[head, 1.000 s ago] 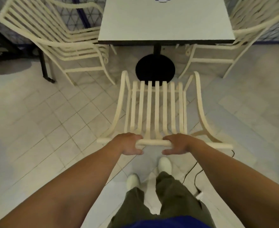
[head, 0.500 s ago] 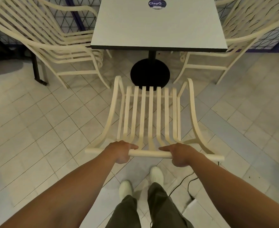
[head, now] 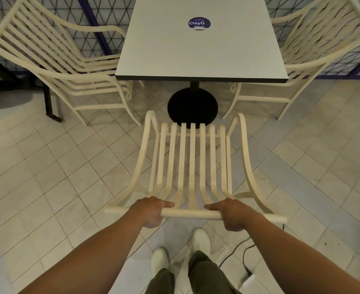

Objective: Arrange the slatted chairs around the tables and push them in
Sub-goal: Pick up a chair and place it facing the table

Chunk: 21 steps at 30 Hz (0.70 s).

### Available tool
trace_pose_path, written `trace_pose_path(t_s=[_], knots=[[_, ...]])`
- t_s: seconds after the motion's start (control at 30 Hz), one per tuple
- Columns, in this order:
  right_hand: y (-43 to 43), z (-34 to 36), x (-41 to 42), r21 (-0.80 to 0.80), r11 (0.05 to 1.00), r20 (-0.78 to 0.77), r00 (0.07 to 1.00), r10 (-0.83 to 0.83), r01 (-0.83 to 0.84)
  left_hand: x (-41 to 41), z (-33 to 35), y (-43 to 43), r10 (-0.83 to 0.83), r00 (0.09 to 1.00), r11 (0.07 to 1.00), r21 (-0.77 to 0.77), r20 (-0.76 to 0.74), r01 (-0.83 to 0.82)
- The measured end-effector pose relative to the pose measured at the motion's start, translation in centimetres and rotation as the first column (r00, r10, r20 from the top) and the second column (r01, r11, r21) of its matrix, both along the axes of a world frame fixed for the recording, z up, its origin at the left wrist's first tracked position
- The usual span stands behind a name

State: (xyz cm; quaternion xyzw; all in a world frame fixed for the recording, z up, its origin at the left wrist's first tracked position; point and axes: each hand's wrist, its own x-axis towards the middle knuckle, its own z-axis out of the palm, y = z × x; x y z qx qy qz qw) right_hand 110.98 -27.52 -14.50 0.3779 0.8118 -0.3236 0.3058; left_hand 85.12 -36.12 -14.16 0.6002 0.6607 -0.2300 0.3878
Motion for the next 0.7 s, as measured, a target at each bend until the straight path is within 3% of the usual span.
trace_pose_path(t_s=[0.7], knots=[[10.6, -0.3, -4.3, 0.052, 0.998, -0.011, 1.0, -0.02, 0.021, -4.8, -1.0, 10.4, -0.022, 1.0, 0.994, 0.111, -0.01, 0.023]])
